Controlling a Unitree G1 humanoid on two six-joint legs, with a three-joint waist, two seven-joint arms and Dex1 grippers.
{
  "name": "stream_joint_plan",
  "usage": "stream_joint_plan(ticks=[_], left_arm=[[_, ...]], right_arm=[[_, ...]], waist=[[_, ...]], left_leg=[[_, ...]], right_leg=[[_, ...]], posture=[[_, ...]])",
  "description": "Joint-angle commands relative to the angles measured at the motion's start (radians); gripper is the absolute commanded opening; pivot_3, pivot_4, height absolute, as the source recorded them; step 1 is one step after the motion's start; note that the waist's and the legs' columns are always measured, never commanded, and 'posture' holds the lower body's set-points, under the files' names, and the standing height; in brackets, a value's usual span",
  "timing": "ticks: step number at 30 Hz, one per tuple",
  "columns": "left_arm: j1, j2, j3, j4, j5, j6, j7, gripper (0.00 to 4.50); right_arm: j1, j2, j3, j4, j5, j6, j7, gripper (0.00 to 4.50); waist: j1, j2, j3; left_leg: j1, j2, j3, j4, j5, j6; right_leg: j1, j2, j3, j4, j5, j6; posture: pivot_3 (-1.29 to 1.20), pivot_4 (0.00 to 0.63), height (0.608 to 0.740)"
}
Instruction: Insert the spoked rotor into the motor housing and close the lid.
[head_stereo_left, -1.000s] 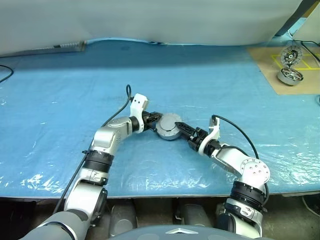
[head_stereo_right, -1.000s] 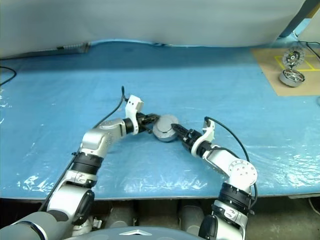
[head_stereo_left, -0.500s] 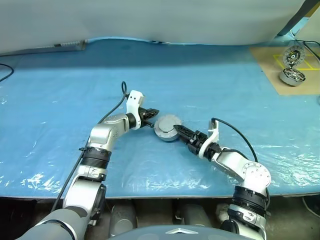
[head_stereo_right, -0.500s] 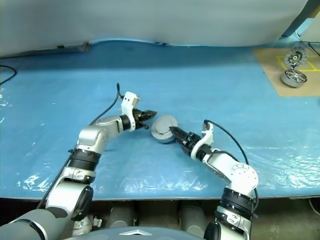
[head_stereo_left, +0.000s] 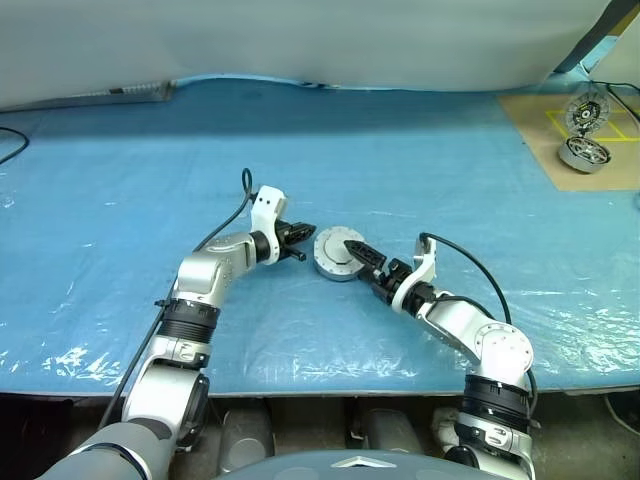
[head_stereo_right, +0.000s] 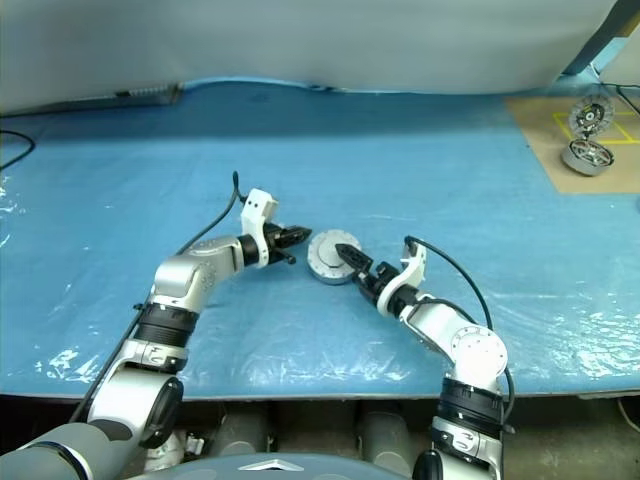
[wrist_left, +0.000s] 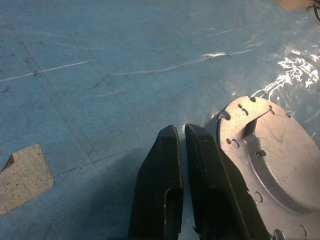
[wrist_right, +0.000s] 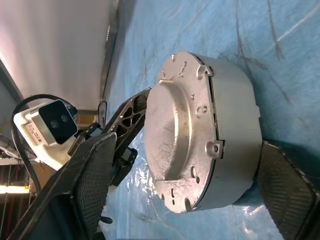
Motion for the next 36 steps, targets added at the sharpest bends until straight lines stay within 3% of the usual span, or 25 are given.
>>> stream_joint_plan(ticks=[1, 8, 11, 18, 36], left_arm=[[0.002, 0.0, 0.002, -0.036, -0.01, -0.012, -0.004, 0.28], [-0.001, -0.005, 0.014, -0.039, -0.017, -0.024, -0.002, 0.28], [-0.004, -0.017, 0.04, -0.065, -0.058, -0.028, -0.022, 0.28], [0.01, -0.015, 0.039, -0.124, -0.13, 0.019, -0.073, 0.28], [0.031, 0.007, 0.027, -0.128, -0.122, 0.03, -0.027, 0.28]], right_arm=[[0.026, -0.011, -0.003, -0.001, 0.04, -0.005, -0.015, 4.22], [0.069, -0.034, 0.001, -0.017, 0.141, -0.005, -0.028, 4.22], [0.082, -0.043, 0.014, -0.023, 0.162, -0.01, -0.038, 3.59], [0.078, -0.062, 0.053, -0.013, 0.169, -0.024, -0.039, 1.29], [0.077, -0.085, 0.093, 0.0, 0.202, -0.058, -0.046, 1.15]], waist=[[0.004, 0.0, 0.0], [0.016, 0.0, 0.0], [0.017, 0.0, 0.0], [0.013, 0.0, 0.0], [0.014, 0.0, 0.0]], left_leg=[[0.0, 0.0, 0.0, 0.0, 0.0, 0.0], [-0.001, 0.0, 0.0, 0.0, 0.0, 0.0], [-0.001, 0.0, 0.0, 0.0, 0.0, 0.0], [-0.001, 0.0, 0.0, 0.001, 0.0, 0.0], [-0.001, 0.0, 0.0, 0.002, 0.0, 0.0]], right_leg=[[0.0, 0.0, 0.0, 0.0, 0.0, 0.0], [0.0, 0.0, 0.0, 0.0, 0.0, 0.0], [0.0, 0.0, 0.0, 0.0, 0.0, 0.0], [0.0, 0.0, 0.0, 0.0, 0.0, 0.0], [0.0, 0.0, 0.0, 0.001, 0.001, 0.001]], posture=[[0.0, 0.15, 0.74], [0.0, 0.15, 0.74], [0.0, 0.15, 0.74], [0.0, 0.15, 0.74], [0.0, 0.15, 0.74]])
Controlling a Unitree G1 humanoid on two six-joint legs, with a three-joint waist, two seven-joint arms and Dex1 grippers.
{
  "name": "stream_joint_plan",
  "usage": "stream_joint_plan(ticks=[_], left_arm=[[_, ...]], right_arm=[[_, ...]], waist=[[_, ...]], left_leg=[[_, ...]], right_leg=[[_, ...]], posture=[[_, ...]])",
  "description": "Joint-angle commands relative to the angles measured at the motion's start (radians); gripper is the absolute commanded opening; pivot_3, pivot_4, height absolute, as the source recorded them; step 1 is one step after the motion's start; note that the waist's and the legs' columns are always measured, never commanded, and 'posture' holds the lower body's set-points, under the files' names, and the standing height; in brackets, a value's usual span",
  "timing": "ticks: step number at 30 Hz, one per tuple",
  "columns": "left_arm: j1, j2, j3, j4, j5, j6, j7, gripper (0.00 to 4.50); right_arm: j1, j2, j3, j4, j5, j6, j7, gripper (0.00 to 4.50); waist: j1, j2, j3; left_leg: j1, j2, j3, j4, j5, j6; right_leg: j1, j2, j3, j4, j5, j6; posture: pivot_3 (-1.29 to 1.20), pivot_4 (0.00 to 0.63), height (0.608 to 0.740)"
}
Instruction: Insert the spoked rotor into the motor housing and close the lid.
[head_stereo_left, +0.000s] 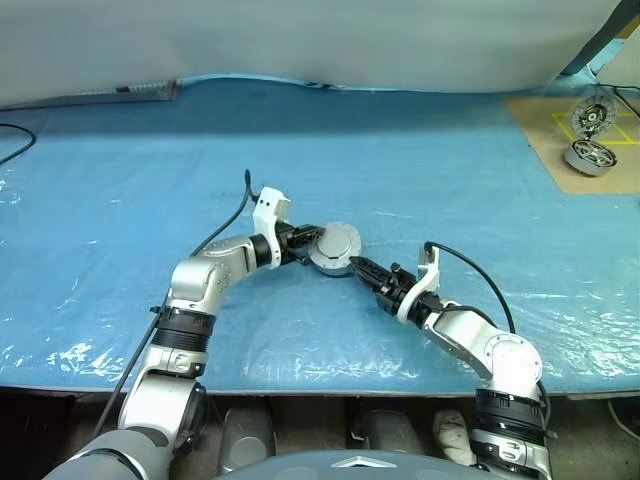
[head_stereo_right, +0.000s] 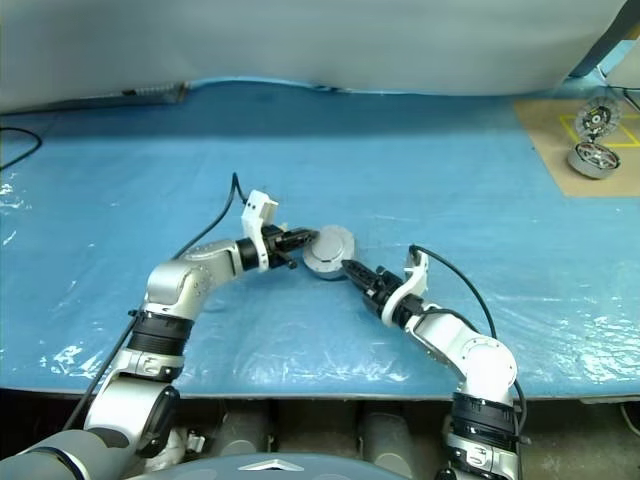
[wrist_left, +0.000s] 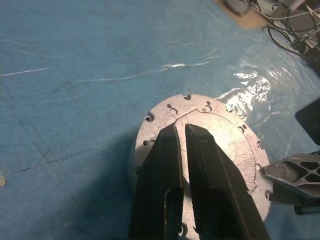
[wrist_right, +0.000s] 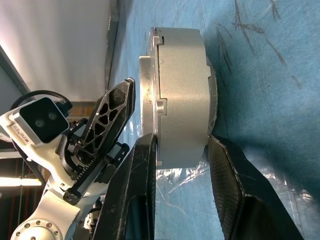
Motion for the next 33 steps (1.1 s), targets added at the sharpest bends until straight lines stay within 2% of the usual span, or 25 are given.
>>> stream_joint_plan(ticks=[1, 17, 27, 33], left_arm=[[-0.014, -0.001, 0.023, -0.026, -0.011, -0.017, 0.01, 0.28], [-0.028, -0.016, -0.001, 0.035, 0.036, -0.039, 0.058, 0.28], [-0.027, -0.01, -0.023, 0.031, 0.038, -0.031, 0.031, 0.28], [-0.021, -0.011, -0.032, 0.024, 0.038, -0.026, 0.024, 0.28]], right_arm=[[0.002, -0.001, 0.017, -0.002, 0.028, -0.005, -0.01, 1.15], [-0.006, -0.002, 0.052, 0.011, -0.019, -0.044, -0.001, 1.15], [-0.017, -0.001, 0.062, 0.026, -0.029, -0.046, 0.013, 1.15], [-0.032, 0.005, 0.064, 0.046, -0.029, -0.048, 0.029, 3.11]], waist=[[0.0, 0.0, 0.0], [-0.002, 0.0, 0.0], [-0.002, 0.0, 0.0], [0.0, 0.0, 0.0]], left_leg=[[0.0, 0.0, 0.0, 0.0, 0.0, 0.0], [0.0, 0.0, 0.0, 0.002, 0.0, 0.0], [0.0, 0.0, 0.0, 0.005, 0.0, 0.0], [-0.001, 0.0, 0.0, 0.009, 0.0, 0.0]], right_leg=[[0.0, 0.0, 0.0, 0.0, 0.0, 0.0], [0.0, 0.0, 0.0, 0.002, 0.0, 0.0], [0.0, 0.0, 0.0, 0.004, 0.001, 0.0], [-0.001, -0.001, 0.001, 0.007, -0.001, -0.003]], posture=[[0.0, 0.15, 0.74], [0.0, 0.15, 0.74], [0.0, 0.15, 0.74], [0.0, 0.15, 0.74]])
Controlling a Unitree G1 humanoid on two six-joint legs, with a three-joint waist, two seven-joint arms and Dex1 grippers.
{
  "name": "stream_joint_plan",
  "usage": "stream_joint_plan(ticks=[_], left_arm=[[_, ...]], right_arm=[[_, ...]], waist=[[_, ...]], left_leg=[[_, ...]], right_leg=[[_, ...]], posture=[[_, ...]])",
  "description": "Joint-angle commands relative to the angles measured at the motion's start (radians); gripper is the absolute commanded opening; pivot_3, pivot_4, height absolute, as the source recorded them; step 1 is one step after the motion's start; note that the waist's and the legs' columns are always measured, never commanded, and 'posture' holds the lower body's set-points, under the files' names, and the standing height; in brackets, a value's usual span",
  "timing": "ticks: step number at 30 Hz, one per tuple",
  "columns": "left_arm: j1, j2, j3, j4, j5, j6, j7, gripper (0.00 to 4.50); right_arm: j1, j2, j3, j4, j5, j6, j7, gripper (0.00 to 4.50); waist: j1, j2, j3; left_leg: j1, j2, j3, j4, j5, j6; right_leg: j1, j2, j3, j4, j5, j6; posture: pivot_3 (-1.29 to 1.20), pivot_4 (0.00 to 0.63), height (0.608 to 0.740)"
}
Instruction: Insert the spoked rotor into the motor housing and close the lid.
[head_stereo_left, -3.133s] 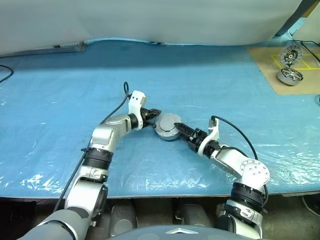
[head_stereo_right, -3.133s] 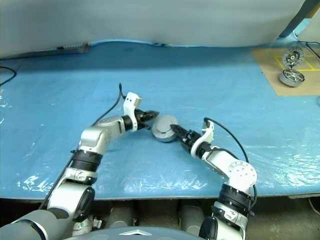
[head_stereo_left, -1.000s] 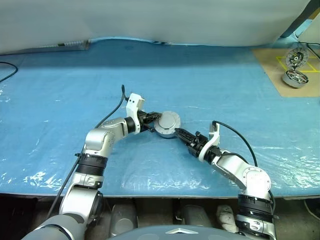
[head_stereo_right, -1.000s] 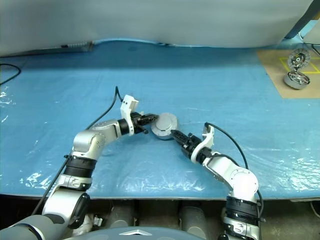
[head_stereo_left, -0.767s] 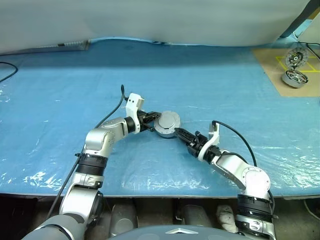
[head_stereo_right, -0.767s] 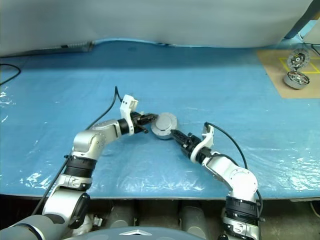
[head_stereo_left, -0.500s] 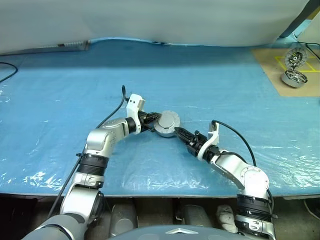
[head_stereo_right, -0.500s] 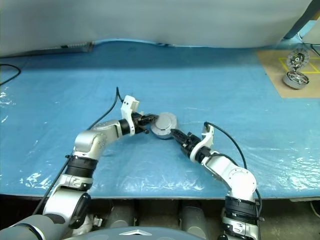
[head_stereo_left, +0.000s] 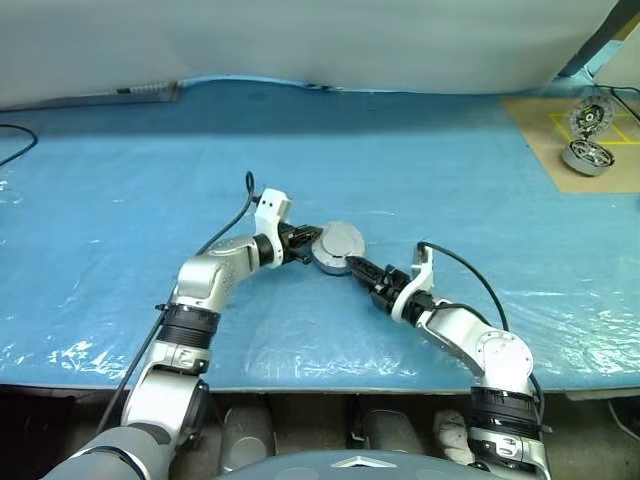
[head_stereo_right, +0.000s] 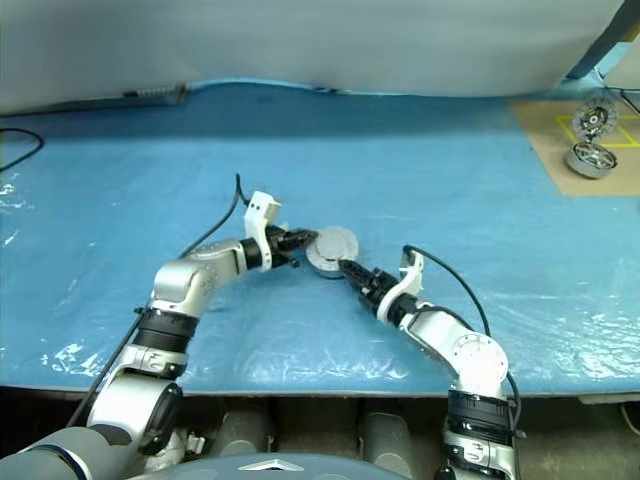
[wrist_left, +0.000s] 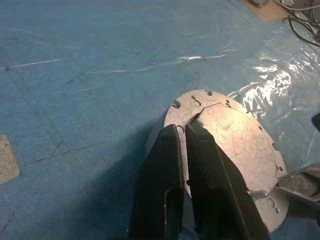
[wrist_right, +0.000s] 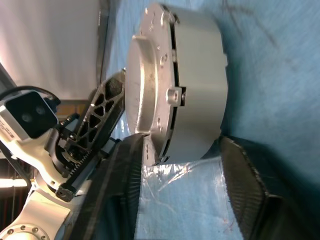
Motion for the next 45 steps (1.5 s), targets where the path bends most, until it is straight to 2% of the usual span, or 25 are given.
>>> stream_joint_plan(ticks=[1, 7, 10, 15, 23, 26, 30, 36, 37, 41, 45], left_arm=[[-0.002, 0.001, -0.009, -0.027, -0.002, -0.001, -0.015, 0.28], [0.001, 0.004, -0.012, -0.029, 0.001, 0.0, -0.017, 0.28], [0.004, 0.005, -0.014, -0.033, 0.002, 0.002, -0.017, 0.28], [0.01, 0.004, -0.019, -0.037, 0.004, 0.005, -0.019, 0.28], [0.019, -0.002, -0.01, -0.058, -0.013, 0.02, -0.027, 0.28], [0.022, -0.011, 0.043, -0.106, -0.086, 0.08, -0.034, 0.91], [0.021, -0.033, 0.139, -0.147, -0.18, 0.152, 0.007, 2.24], [0.024, -0.123, 0.433, -0.128, -0.422, 0.259, 0.207, 4.3], [0.026, -0.132, 0.455, -0.13, -0.444, 0.27, 0.231, 4.5], [0.105, -0.216, 0.643, -0.135, -0.721, 0.385, 0.405, 4.5], [0.151, -0.266, 0.662, -0.165, -0.866, 0.412, 0.522, 4.5]], right_arm=[[-0.021, 0.005, 0.008, 0.006, 0.006, -0.002, 0.014, 3.11], [-0.031, 0.014, 0.0, 0.024, 0.001, -0.017, 0.019, 3.11], [-0.027, 0.016, -0.008, 0.026, 0.004, -0.024, 0.022, 2.52], [-0.013, 0.014, -0.015, 0.012, 0.023, -0.022, 0.021, 1.04], [-0.001, 0.015, -0.014, -0.003, 0.032, -0.019, 0.014, 1.03], [0.005, 0.021, -0.014, -0.013, 0.037, -0.024, 0.018, 1.03], [0.004, 0.026, -0.026, -0.031, 0.059, -0.04, 0.03, 1.03], [-0.037, 0.035, -0.052, -0.057, 0.105, -0.085, 0.027, 1.03], [-0.038, 0.034, -0.052, -0.061, 0.11, -0.088, 0.025, 1.03], [-0.107, 0.036, -0.05, -0.055, 0.124, -0.109, 0.012, 1.03], [-0.148, 0.035, -0.043, -0.045, 0.138, -0.109, 0.001, 1.03]], waist=[[0.0, 0.0, 0.0], [0.002, 0.0, 0.0], [0.002, 0.0, 0.0], [0.002, 0.0, 0.0], [0.002, 0.0, 0.0], [0.002, 0.0, 0.0], [0.002, 0.0, 0.0], [-0.001, 0.0, 0.0], [0.0, 0.0, 0.0], [-0.002, 0.0, 0.0], [0.003, -0.002, 0.001]], left_leg=[[0.0, 0.0, 0.0, 0.0, 0.0, 0.0], [-0.001, 0.0, 0.0, 0.001, 0.0, 0.0], [-0.001, 0.0, 0.0, 0.001, 0.0, 0.0], [-0.001, 0.0, 0.0, 0.001, 0.0, 0.0], [-0.002, 0.0, -0.001, 0.001, 0.0, 0.0], [-0.003, 0.0, -0.001, 0.001, 0.0, 0.0], [-0.005, 0.0, -0.001, 0.001, 0.0, 0.0], [-0.006, 0.0, -0.001, 0.001, 0.0, 0.0], [-0.007, 0.0, -0.001, 0.001, 0.0, 0.0], [-0.01, 0.0, -0.001, 0.001, 0.0, 0.0], [-0.015, 0.0, -0.002, 0.002, 0.0, 0.0]], right_leg=[[0.0, 0.0, 0.0, 0.0, 0.0, 0.0], [0.0, 0.0, 0.0, 0.001, 0.0, 0.0], [0.0, 0.0, 0.0, 0.001, 0.0, 0.001], [-0.001, 0.0, 0.0, 0.001, 0.0, 0.0], [-0.001, -0.001, -0.001, 0.001, 0.0, 0.0], [-0.001, -0.001, -0.001, 0.001, 0.0, 0.0], [-0.002, -0.001, -0.001, 0.0, 0.0, 0.0], [-0.004, 0.0, -0.001, 0.001, -0.001, 0.0], [-0.005, 0.0, -0.001, 0.001, 0.0, 0.0], [-0.008, 0.0, -0.001, 0.0, 0.002, 0.003], [-0.013, 0.001, -0.001, 0.001, 0.002, 0.004]], posture=[[0.0, 0.15, 0.74], [0.0, 0.15, 0.74], [0.0, 0.15, 0.74], [0.0, 0.15, 0.74], [0.0, 0.15, 0.74], [0.0, 0.15, 0.74], [0.0, 0.15, 0.74], [0.0, 0.15, 0.74], [0.0, 0.15, 0.74], [0.0, 0.15, 0.74], [0.0, 0.15, 0.74]])
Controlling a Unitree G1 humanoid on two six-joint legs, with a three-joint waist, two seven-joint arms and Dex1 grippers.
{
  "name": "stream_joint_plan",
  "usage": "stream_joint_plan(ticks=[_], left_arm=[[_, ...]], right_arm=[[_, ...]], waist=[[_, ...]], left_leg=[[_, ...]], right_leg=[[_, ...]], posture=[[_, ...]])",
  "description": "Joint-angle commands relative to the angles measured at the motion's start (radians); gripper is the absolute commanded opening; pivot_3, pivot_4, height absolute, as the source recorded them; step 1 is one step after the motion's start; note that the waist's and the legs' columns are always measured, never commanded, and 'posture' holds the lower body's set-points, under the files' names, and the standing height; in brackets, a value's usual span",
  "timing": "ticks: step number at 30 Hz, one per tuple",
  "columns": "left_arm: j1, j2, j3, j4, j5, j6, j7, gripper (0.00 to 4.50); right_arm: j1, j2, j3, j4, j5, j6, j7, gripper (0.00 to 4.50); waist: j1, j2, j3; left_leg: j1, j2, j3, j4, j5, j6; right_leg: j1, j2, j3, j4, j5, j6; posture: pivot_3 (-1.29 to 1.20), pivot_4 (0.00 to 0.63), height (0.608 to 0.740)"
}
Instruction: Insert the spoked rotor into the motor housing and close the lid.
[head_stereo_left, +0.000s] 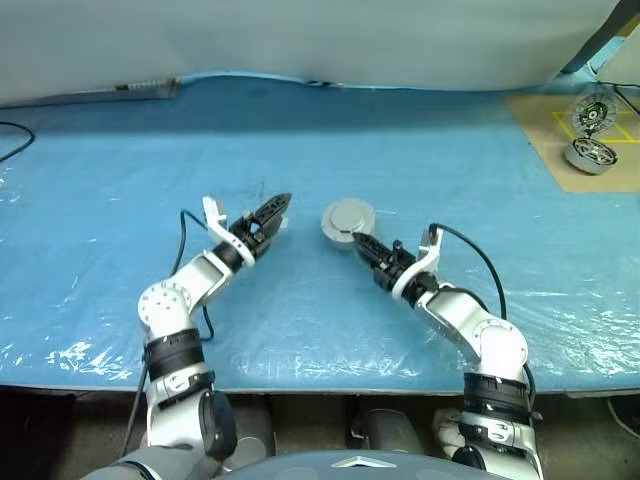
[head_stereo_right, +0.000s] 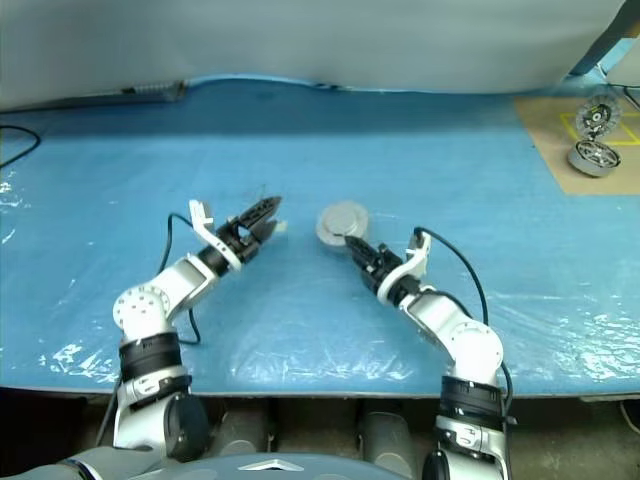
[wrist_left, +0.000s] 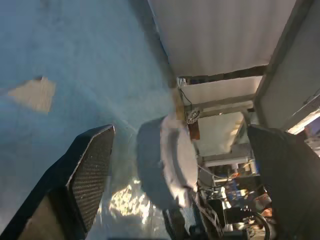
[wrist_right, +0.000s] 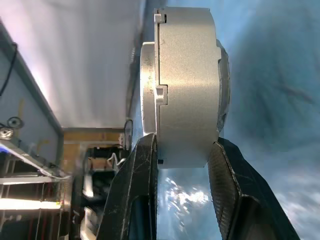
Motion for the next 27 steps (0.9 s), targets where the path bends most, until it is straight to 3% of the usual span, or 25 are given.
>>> stream_joint_plan(ticks=[1, 6, 11, 27], left_arm=[[0.01, -0.029, 0.015, -0.055, -0.156, 0.019, 0.093, 4.5], [0.032, -0.06, -0.026, -0.051, -0.277, 0.005, 0.179, 4.5], [0.037, -0.057, -0.076, -0.036, -0.309, -0.021, 0.212, 4.5], [-0.065, 0.006, -0.181, 0.106, -0.278, -0.09, 0.102, 4.5]], right_arm=[[-0.045, 0.007, 0.004, -0.052, 0.075, -0.005, 0.011, 1.03], [-0.076, 0.01, 0.03, -0.064, 0.107, 0.003, -0.011, 1.03], [-0.072, 0.012, 0.057, -0.091, 0.139, 0.006, -0.029, 1.03], [-0.035, -0.017, 0.161, -0.119, 0.246, 0.016, -0.07, 1.03]], waist=[[0.004, -0.001, 0.0], [0.006, -0.001, 0.0], [0.005, -0.001, 0.0], [0.004, -0.001, 0.0]], left_leg=[[0.0, 0.0, 0.0, 0.0, 0.0, 0.0], [-0.001, 0.0, -0.001, 0.002, 0.0, 0.0], [-0.001, 0.0, -0.001, 0.002, 0.0, 0.0], [-0.001, -0.001, -0.002, 0.008, 0.0, 0.0]], right_leg=[[0.0, 0.0, 0.0, 0.0, 0.0, 0.0], [0.0, -0.001, 0.0, 0.0, 0.001, 0.002], [0.0, 0.0, 0.0, 0.0, 0.001, 0.003], [0.0, -0.001, 0.0, 0.002, 0.004, 0.007]], posture=[[0.0, 0.15, 0.74], [0.0, 0.15, 0.74], [0.0, 0.15, 0.74], [0.0, 0.15, 0.74]])
